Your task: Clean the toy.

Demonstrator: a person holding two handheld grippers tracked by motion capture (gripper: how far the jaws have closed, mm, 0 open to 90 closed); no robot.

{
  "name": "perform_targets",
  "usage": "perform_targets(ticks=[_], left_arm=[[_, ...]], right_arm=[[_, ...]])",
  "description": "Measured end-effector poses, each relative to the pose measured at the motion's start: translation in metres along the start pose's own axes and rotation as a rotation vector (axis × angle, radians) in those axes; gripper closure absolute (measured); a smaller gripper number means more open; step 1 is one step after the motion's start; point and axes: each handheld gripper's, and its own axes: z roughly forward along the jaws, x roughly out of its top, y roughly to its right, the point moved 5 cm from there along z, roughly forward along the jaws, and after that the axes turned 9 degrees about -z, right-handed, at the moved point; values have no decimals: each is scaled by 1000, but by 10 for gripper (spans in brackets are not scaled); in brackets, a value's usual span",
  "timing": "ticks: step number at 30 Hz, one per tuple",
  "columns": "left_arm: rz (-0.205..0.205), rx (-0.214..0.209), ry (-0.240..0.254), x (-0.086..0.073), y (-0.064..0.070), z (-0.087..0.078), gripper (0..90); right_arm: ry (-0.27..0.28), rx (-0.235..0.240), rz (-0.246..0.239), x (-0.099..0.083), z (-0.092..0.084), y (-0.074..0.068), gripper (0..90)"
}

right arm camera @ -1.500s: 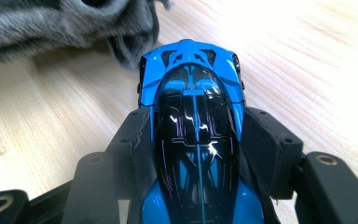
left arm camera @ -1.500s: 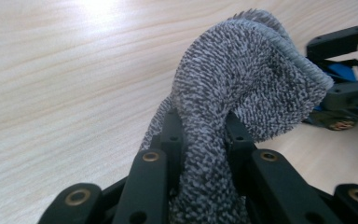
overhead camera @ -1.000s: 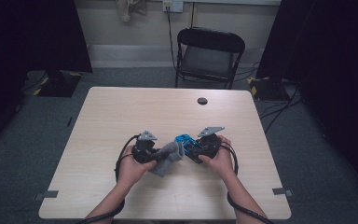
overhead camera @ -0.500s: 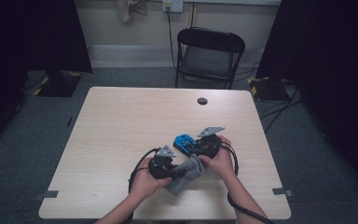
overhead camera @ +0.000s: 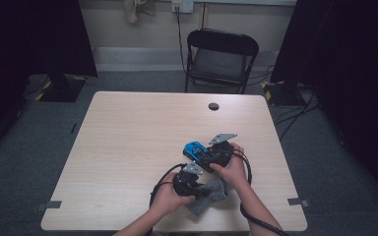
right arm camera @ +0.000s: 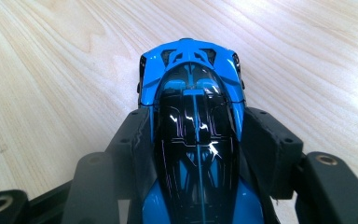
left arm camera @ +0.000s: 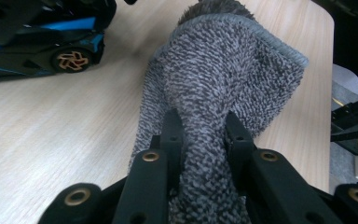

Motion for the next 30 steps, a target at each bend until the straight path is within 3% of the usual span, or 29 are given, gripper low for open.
perform_targets(ticks=[8,22,30], left_arm=[[-44,81,23,11,-21,3,745],[-114,154,54,15,-53,-13,745],[-135,182,71,13,-66,-22,746]], right_arm=[[1,1,-1,-1,-1,0,436],[9,-1,-1,-2,-1,0,436],[11,-1,0,-2,-1,0,436]])
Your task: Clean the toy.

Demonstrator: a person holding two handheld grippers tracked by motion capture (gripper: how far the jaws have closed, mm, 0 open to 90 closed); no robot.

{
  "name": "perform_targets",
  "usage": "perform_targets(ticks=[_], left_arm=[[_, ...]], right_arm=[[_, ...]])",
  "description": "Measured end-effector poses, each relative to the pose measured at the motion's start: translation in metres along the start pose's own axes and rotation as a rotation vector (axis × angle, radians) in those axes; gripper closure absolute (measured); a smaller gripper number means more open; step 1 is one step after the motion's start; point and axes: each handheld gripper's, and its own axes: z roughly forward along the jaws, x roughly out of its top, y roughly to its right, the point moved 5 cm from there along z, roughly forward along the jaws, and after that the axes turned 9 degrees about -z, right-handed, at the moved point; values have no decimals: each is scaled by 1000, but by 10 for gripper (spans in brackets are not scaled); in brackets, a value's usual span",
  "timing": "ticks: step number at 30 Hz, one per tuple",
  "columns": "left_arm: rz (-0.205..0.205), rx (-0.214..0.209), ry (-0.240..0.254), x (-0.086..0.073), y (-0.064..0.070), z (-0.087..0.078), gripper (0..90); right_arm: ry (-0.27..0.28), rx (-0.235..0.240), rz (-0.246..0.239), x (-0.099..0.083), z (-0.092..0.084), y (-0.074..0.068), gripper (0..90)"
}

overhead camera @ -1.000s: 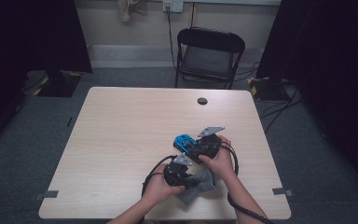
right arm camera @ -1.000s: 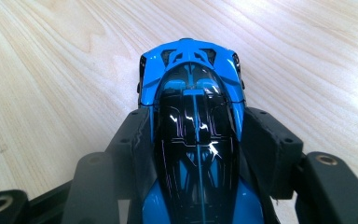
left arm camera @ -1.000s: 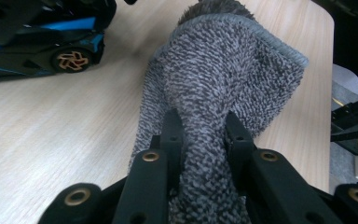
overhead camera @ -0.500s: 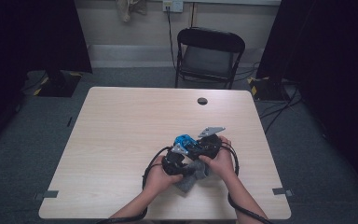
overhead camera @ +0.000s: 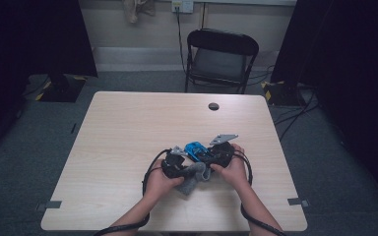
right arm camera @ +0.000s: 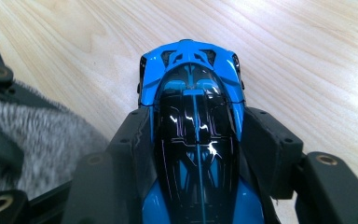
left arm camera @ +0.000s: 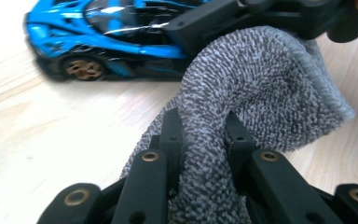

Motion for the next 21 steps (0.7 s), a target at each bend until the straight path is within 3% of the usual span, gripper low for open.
perform_targets(ticks=[9,21], left_arm=[[-42,60,24,2,-27,-13,746],[-61,92,26,11,-43,-15,746]], right_arm=[[-2,1,0,0,0,0,436],[-9,1,-3,1,0,0,436]])
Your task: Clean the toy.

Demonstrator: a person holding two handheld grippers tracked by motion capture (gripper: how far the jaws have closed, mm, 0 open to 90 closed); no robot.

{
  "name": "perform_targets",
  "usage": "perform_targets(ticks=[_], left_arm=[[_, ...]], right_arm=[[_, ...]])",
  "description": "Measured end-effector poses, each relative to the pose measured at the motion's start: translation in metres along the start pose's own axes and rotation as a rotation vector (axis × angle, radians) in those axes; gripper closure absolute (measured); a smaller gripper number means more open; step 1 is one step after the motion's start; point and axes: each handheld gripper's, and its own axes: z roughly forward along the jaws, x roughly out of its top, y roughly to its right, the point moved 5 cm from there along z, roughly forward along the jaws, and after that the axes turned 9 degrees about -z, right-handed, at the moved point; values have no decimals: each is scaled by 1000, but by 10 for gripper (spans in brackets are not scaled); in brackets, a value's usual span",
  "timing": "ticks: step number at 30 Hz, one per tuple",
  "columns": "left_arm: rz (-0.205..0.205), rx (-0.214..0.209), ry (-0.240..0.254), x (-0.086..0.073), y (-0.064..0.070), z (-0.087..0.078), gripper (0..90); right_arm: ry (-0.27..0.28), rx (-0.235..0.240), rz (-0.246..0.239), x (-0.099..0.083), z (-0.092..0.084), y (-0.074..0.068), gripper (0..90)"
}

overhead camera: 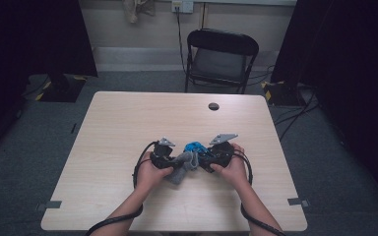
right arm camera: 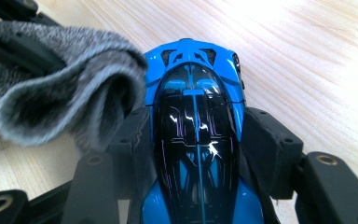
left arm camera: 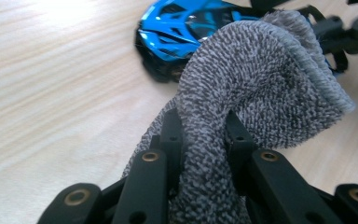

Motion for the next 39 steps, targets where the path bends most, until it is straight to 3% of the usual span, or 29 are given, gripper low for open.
perform_targets(ticks=[8,13,17,21,23,28,39], left_arm=[[-34,27,10,7,-15,-2,747],[-35,67,20,11,-25,-5,747],[-64,79,33,12,-35,-10,747],[-77,119,54,14,-46,-19,748],[-66,123,53,14,-46,-25,747],[-42,91,56,11,-37,-35,746],[60,-18,28,-20,6,-39,736]], right_arm=[[2,-1,1,0,0,0,436],[2,-1,1,0,0,0,436],[2,-2,-1,0,0,0,436],[-3,-1,-3,0,0,0,436],[-2,-1,-3,0,0,0,435],[1,-3,-2,-1,-1,-1,435],[6,-10,-6,-1,-1,-1,433]])
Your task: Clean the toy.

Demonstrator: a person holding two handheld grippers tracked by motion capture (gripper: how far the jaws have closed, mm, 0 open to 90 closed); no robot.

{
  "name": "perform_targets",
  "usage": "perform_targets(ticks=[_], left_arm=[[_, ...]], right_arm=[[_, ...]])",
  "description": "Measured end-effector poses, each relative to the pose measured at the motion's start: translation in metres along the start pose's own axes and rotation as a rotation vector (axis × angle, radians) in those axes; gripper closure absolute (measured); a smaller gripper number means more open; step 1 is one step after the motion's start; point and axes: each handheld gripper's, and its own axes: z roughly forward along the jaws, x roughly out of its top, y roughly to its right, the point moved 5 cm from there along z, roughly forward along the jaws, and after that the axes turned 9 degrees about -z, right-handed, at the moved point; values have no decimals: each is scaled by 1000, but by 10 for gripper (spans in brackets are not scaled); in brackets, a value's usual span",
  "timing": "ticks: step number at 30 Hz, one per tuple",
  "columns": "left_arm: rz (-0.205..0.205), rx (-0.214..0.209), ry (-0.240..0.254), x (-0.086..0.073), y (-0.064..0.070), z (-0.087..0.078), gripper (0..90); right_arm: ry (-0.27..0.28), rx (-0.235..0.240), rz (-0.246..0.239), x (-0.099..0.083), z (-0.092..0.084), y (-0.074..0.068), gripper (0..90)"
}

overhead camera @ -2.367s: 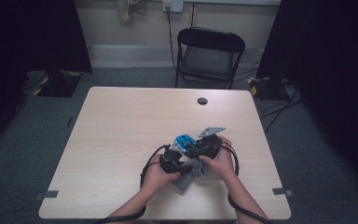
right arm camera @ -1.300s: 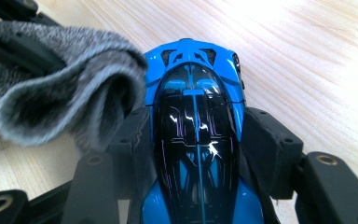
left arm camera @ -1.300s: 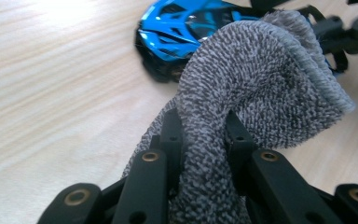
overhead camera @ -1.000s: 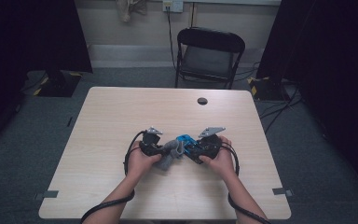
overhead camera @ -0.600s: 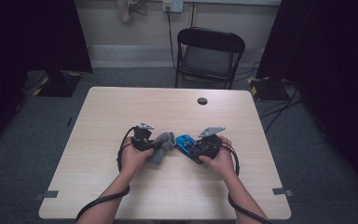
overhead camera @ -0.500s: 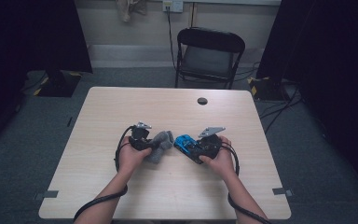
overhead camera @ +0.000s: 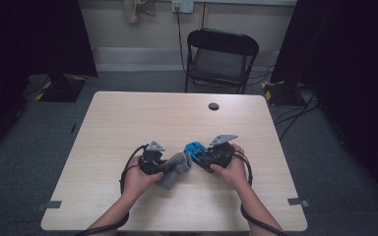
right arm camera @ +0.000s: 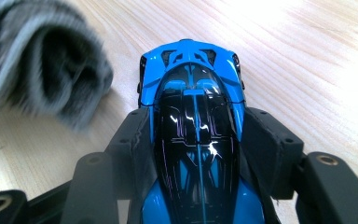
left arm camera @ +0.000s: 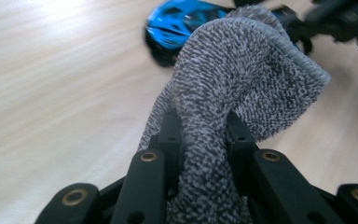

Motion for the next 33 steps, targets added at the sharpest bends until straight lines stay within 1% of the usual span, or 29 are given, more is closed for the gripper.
perform_targets(ticks=[6,9,11,13,15,16,21,22,24,25,27,29,31,33], left_arm=[[21,-32,-21,-13,11,4,720],[34,-33,-27,-15,13,5,712],[39,-39,-30,-17,15,6,695],[46,-38,-36,-18,16,7,669],[41,-41,-40,-19,17,9,629],[38,-42,-42,-19,18,9,593],[67,-52,-39,-19,21,10,452],[77,-59,-35,-19,22,10,412],[99,-65,-33,-19,23,9,389],[101,-75,-22,-18,24,9,380],[101,-87,-17,-18,24,8,374],[116,-84,-7,-17,24,7,362],[126,-86,-1,-16,25,5,348],[125,-84,9,-15,25,3,328]], right_arm=[[13,-10,-4,-1,0,-1,431],[31,-19,-9,-2,1,-2,430],[40,-18,-1,-3,0,-2,430],[40,-19,-2,-3,0,-2,430],[39,-23,-11,-3,0,-2,430],[44,-23,2,-3,0,-2,428],[52,-33,6,-3,1,-3,422],[52,-33,6,-3,2,-3,420],[48,-34,9,-2,2,-3,410],[45,-31,10,-2,2,-4,400],[44,-29,12,-2,2,-3,387],[48,-18,31,-1,3,-4,343],[43,-14,24,0,4,-5,309],[40,-6,17,2,5,-7,284]])
